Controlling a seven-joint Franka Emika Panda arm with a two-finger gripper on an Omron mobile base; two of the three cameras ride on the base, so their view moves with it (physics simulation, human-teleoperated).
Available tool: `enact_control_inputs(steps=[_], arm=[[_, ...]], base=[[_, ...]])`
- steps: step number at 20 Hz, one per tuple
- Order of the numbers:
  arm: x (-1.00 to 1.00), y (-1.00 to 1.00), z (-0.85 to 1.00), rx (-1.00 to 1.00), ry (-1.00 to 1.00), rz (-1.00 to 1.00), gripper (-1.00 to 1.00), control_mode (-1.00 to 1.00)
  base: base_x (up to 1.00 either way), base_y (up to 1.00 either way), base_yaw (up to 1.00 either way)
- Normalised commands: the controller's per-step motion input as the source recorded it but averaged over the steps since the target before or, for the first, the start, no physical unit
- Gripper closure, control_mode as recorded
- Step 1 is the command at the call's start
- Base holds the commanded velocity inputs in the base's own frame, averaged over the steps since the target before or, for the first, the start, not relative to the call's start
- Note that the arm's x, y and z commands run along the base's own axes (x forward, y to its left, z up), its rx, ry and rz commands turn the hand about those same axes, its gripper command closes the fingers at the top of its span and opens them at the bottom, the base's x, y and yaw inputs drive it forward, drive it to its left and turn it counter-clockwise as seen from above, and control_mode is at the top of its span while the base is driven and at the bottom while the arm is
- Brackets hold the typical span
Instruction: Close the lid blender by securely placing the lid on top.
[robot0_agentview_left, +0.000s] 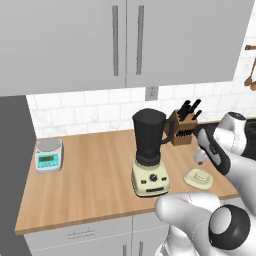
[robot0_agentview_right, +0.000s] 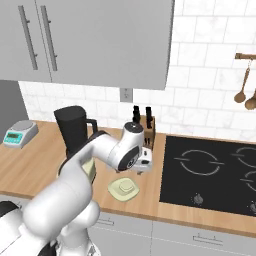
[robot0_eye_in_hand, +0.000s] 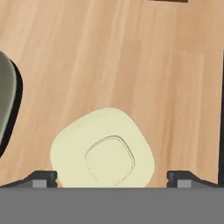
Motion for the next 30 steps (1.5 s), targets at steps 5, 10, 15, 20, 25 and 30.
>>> enact_control_inputs(steps=[5, 10, 15, 20, 25, 30], arm=[[-0.05, 0.0, -0.31, -0.04, 0.07, 0.13, -1.0, -1.0], [0.0, 0.02, -0.36, -0.06, 0.08, 0.1, -1.0, -1.0], [0.0, 0.0, -0.33, -0.02, 0.01, 0.09, -1.0, -1.0], [0.0, 0.0, -0.22, 0.0, 0.0, 0.11, -1.0, -1.0], [0.04, 0.0, -0.23, 0.0, 0.0, 0.09, -1.0, -1.0], [0.0, 0.0, -0.21, 0.0, 0.0, 0.09, -1.0, -1.0]], base=[[0.0, 0.0, 0.0], [0.0, 0.0, 0.0], [0.0, 0.0, 0.0], [0.0, 0.0, 0.0], [0.0, 0.0, 0.0], [0.0, 0.0, 0.0]])
